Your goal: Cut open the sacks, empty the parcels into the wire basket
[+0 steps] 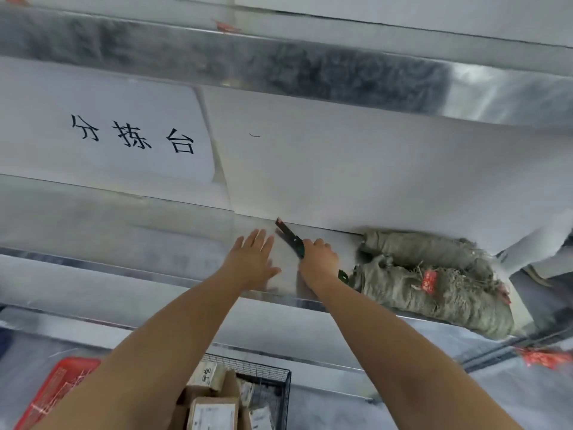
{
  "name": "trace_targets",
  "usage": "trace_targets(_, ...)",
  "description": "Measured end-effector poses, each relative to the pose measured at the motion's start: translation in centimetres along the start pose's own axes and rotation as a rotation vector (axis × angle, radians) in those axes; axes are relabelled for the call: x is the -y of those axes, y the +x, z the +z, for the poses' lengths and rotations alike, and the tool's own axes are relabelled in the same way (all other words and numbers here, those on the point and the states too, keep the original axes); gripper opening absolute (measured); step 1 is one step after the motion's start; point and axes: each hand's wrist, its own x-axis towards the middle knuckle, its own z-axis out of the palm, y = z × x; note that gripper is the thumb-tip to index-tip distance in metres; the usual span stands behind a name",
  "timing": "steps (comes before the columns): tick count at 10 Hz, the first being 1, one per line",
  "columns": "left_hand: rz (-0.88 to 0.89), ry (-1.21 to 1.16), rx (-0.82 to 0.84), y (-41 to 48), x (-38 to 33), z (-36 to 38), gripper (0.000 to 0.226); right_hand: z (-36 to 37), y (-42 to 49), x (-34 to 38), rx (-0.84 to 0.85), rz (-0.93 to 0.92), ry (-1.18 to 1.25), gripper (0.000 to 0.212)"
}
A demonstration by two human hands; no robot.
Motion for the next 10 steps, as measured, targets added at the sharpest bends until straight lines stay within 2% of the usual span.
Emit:
trace_targets(3,0.062,-0.010,0.002,-1.4,-0.6,0.3,0.072,0.2,-1.9,0.5,-0.033,0.013,-0.062,0.046)
trace_targets(5,0.131,0.049,-0.068,-5.6,1.1,0.2,0.071,-1.6,-6.5,1.7,-0.138,0.149,-0.042,0.053)
trace_targets(6,0.152,-0.002,-0.074,-8.2,1.3,-0.1,0.072,-1.8,-9.5,2.9,-0.163,0.203,-0.021,0.054)
trace_targets(7,0.141,-0.158,-0.104,-10.5,0.6,-1.1,0.072,-1.9,-12.2,4.5,-0.207,0.236,0.030,0.054)
trace_targets(10,0.159,-0.022,-0.154,-16.1,2.2,-1.5,0.073,-3.9,-18.9,7.2,-0.321,0.210,0.132,0.056)
